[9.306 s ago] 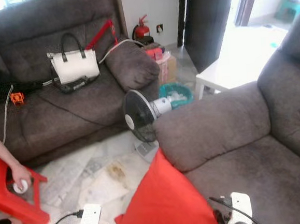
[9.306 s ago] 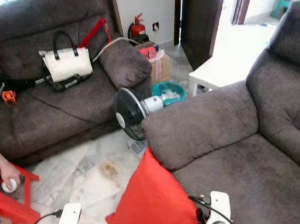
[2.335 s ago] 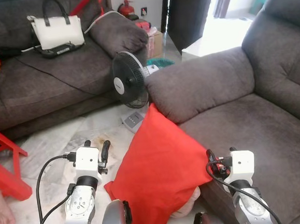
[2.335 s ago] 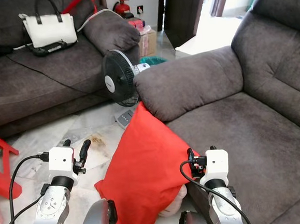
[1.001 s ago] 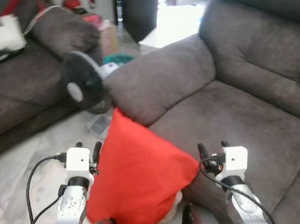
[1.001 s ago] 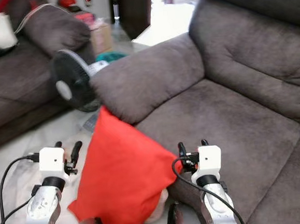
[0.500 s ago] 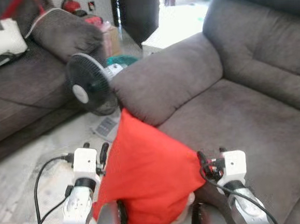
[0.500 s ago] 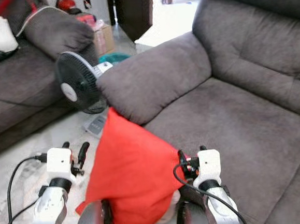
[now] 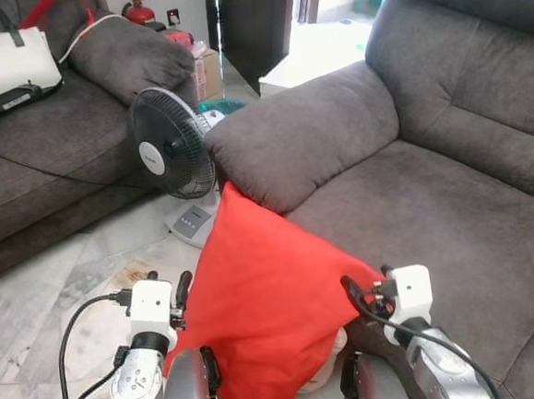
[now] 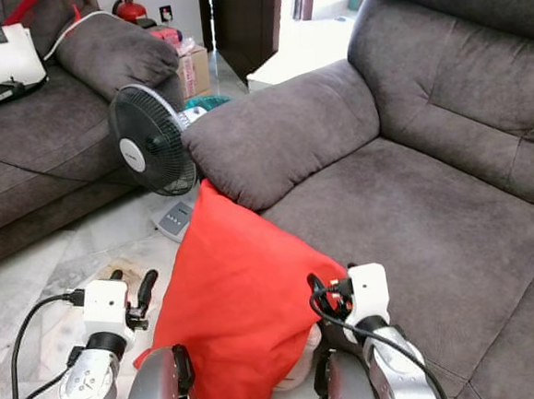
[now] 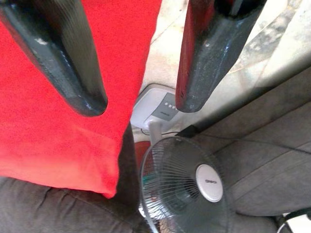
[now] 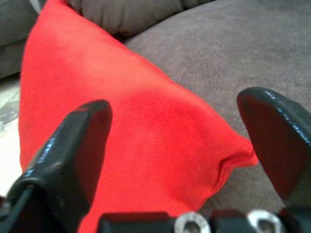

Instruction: Move the pillow to the sofa from floor

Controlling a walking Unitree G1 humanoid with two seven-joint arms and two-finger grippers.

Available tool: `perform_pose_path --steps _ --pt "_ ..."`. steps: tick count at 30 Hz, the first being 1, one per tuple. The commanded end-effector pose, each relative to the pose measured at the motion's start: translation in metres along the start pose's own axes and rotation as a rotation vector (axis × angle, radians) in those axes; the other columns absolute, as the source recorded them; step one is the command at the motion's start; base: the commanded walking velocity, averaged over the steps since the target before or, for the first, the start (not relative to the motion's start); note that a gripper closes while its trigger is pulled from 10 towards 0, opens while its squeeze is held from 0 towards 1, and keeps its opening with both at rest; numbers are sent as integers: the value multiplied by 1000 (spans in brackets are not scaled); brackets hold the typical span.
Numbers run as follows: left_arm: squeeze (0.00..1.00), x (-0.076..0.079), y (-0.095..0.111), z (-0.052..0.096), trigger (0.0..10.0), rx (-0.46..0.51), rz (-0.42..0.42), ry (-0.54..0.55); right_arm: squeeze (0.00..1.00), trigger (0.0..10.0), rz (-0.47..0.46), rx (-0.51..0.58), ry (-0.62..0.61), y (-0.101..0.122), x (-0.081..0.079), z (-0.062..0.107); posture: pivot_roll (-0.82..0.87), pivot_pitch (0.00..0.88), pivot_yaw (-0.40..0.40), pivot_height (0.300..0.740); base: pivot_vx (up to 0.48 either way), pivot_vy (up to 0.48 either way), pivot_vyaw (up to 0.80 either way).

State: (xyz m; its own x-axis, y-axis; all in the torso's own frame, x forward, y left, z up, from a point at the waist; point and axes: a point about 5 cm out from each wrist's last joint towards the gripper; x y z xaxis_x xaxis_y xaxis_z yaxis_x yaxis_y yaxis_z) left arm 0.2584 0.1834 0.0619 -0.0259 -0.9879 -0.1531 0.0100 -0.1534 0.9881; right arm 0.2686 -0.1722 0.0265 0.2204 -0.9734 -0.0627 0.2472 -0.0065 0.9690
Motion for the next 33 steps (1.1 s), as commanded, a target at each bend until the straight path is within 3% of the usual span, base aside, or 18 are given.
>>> perform_pose_path --steps 1,11,12,13,14,27,33 --pt "0 0 1 -2 10000 8 -1 5 1000 10000 -24 -11 -10 -1 2 -3 77 52 -65 545 0 0 0" --pt "0 5 7 -6 10000 25 19 3 1000 10000 -24 -24 0 11 6 -26 97 57 -87 545 0 0 0" --pt "0 8 7 -6 10000 27 27 -4 129 10000 -35 -35 1 11 6 -29 100 60 -92 545 0 0 0" --pt "0 9 8 -6 10000 27 29 -6 129 10000 -41 -39 2 11 7 -30 100 60 -92 545 0 0 0" --pt "0 10 8 -6 10000 26 32 -8 0 10000 -54 -47 2 11 7 -31 105 63 -98 545 0 0 0" --pt "0 19 8 3 10000 17 75 -14 0 10000 -68 -163 36 -4 8 -32 136 94 -150 545 0 0 0" --pt "0 22 5 8 10000 3 102 -18 0 10000 -139 -193 46 -11 7 -31 134 105 -162 545 0 0 0"
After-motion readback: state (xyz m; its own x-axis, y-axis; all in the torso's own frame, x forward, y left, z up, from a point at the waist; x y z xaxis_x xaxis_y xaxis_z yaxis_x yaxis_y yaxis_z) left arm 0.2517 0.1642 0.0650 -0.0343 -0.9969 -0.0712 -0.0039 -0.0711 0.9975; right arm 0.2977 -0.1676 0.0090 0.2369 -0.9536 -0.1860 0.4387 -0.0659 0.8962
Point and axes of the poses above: a point about 5 cm out from each wrist's last joint towards the gripper, its own z axis pointing back from the gripper into the wrist, its own y axis along the axis of the wrist's last joint, x = y × z, and after that the axes turned 2 degrees about z, right-handed
